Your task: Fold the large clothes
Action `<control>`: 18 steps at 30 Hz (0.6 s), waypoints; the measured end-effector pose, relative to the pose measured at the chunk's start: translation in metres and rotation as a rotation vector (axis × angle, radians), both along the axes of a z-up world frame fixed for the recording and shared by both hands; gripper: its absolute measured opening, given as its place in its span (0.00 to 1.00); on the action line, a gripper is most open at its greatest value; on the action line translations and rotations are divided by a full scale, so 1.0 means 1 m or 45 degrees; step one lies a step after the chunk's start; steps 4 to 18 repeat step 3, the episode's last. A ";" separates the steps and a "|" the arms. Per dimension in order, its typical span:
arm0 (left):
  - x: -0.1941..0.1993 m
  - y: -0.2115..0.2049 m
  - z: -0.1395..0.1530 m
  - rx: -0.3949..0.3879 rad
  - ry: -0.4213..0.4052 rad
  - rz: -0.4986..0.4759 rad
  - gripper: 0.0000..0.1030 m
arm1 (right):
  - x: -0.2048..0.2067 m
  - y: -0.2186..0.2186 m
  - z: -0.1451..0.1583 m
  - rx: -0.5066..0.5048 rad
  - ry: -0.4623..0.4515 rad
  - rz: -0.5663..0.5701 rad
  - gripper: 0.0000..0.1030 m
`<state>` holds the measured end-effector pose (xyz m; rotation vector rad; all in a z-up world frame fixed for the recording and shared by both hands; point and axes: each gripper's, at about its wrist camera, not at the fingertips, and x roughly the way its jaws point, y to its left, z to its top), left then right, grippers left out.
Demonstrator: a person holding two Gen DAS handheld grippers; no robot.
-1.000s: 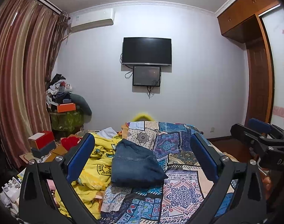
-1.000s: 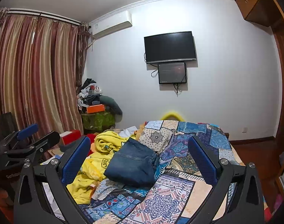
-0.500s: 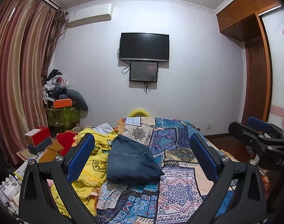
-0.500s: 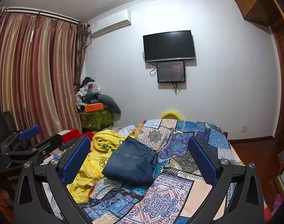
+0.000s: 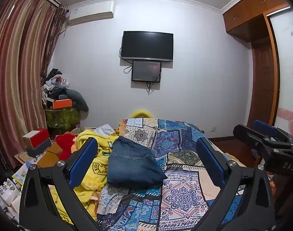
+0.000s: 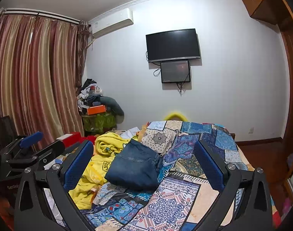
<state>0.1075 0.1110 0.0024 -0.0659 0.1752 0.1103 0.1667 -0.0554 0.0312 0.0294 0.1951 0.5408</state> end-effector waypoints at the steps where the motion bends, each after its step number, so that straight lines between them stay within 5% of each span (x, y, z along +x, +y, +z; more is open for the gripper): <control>1: 0.001 0.001 0.000 -0.005 0.002 0.000 0.99 | 0.000 0.001 -0.001 -0.001 0.001 -0.001 1.00; 18: 0.003 0.003 -0.002 -0.009 0.011 0.006 0.99 | 0.001 0.002 -0.002 -0.003 0.006 0.000 1.00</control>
